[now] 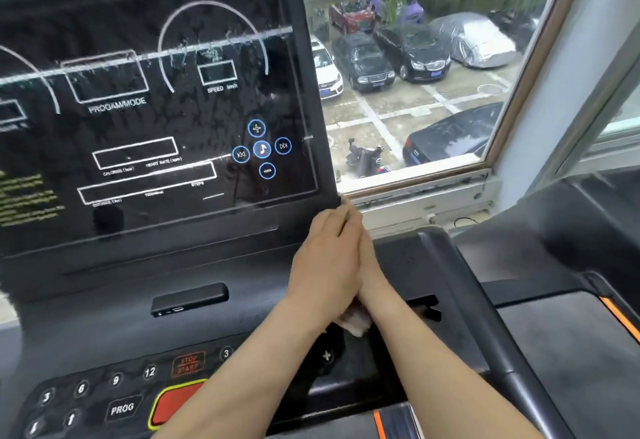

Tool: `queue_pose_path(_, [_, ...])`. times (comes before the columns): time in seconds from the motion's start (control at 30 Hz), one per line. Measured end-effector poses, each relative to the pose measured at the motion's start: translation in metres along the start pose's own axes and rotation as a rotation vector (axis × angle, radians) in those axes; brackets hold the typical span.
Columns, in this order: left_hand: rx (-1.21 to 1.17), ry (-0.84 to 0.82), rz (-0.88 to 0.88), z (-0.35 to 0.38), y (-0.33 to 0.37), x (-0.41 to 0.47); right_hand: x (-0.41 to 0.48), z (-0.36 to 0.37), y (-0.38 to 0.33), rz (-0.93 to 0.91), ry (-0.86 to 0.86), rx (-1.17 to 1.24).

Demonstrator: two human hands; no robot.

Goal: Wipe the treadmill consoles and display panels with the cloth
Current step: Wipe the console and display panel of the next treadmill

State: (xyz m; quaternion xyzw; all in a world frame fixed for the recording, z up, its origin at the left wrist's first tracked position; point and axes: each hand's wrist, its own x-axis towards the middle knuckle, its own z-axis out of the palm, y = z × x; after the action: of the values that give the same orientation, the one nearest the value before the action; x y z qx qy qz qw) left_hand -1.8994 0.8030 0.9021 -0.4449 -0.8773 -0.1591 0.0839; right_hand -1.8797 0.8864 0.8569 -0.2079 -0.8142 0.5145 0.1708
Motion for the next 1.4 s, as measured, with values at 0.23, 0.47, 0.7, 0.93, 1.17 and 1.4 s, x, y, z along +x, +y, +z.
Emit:
queue_pose_path(0.23, [-0.264,0.381,-0.131,-0.027,-0.009,0.035,0.072,-0.012,-0.067,-0.096,0.067,0.442])
queue_pose_path(0.47, [-0.299,0.415,-0.154,-0.061,-0.019,0.058,0.122,-0.018,-0.128,-0.267,0.258,0.327])
queue_pose_path(0.7, [-0.215,0.416,-0.105,-0.134,-0.032,0.124,0.18,-0.047,-0.207,-0.4,0.304,0.257])
queue_pose_path(0.93, [-0.113,0.439,-0.139,-0.177,-0.055,0.158,0.213,-0.062,-0.266,-0.467,0.38,-0.377])
queue_pose_path(1.17, [0.025,0.551,-0.266,-0.211,-0.117,0.14,0.194,-0.006,-0.331,-0.582,0.223,-1.018])
queue_pose_path(1.4, [0.136,0.648,-0.411,-0.27,-0.231,0.074,0.179,0.116,-0.4,-0.71,-0.002,-0.993])
